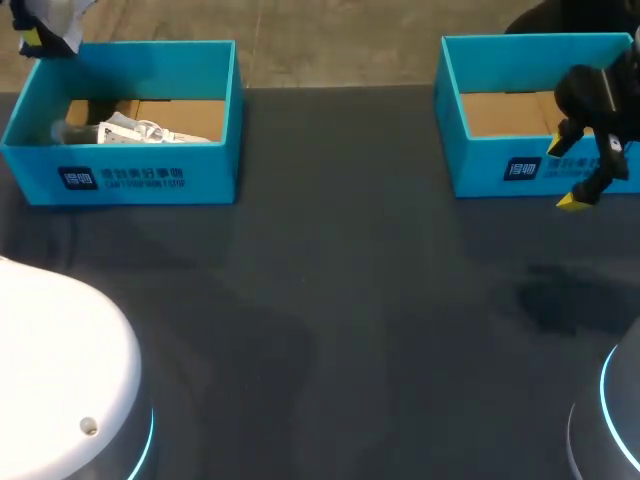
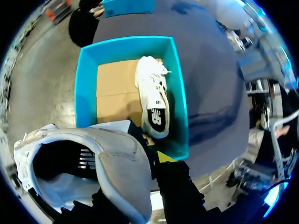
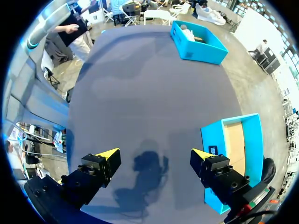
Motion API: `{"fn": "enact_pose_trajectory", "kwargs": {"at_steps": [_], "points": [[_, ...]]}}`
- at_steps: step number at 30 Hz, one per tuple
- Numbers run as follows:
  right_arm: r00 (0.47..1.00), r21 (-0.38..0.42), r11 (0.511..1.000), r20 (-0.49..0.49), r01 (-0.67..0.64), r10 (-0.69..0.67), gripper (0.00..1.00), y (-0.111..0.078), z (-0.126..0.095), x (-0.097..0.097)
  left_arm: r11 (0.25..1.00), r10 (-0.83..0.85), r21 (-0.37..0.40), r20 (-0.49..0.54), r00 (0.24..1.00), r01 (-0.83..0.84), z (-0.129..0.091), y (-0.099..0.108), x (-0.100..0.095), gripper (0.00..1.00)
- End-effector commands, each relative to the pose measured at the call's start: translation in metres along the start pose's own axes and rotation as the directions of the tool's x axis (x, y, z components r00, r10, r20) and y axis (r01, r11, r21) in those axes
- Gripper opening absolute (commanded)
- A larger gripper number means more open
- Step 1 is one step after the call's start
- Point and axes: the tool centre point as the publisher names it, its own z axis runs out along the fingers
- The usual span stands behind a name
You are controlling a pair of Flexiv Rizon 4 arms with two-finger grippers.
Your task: Take the shoe out of the shoebox, open the shoe tongue, remove and reinsert the insole, then place the shoe into the shoebox
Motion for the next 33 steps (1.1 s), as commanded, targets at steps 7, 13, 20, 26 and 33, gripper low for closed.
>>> {"fn": "enact_pose_trajectory", "kwargs": {"at_steps": [7, 13, 20, 26, 33], "points": [[1.000, 0.003, 1.000, 0.000, -0.001, 0.001, 1.00, 0.000, 0.001, 0.000, 0.380, 0.921, -0.042, -0.074, 0.383, -0.924, -0.011, 0.017, -0.009, 0.00], [1.000, 0.003, 1.000, 0.000, -0.001, 0.001, 1.00, 0.000, 0.001, 0.000, 0.225, 0.965, -0.071, -0.121, 0.232, -0.972, -0.017, 0.018, -0.009, 0.00], [1.000, 0.003, 1.000, 0.000, -0.001, 0.001, 1.00, 0.000, 0.001, 0.000, 0.225, 0.965, -0.071, -0.121, 0.232, -0.972, -0.017, 0.018, -0.009, 0.00], [1.000, 0.003, 1.000, 0.000, -0.001, 0.001, 1.00, 0.000, 0.001, 0.000, 0.225, 0.965, -0.071, -0.121, 0.232, -0.972, -0.017, 0.018, -0.009, 0.00], [1.000, 0.003, 1.000, 0.000, -0.001, 0.001, 1.00, 0.000, 0.001, 0.000, 0.225, 0.965, -0.071, -0.121, 0.232, -0.972, -0.017, 0.018, -0.009, 0.00]]}}
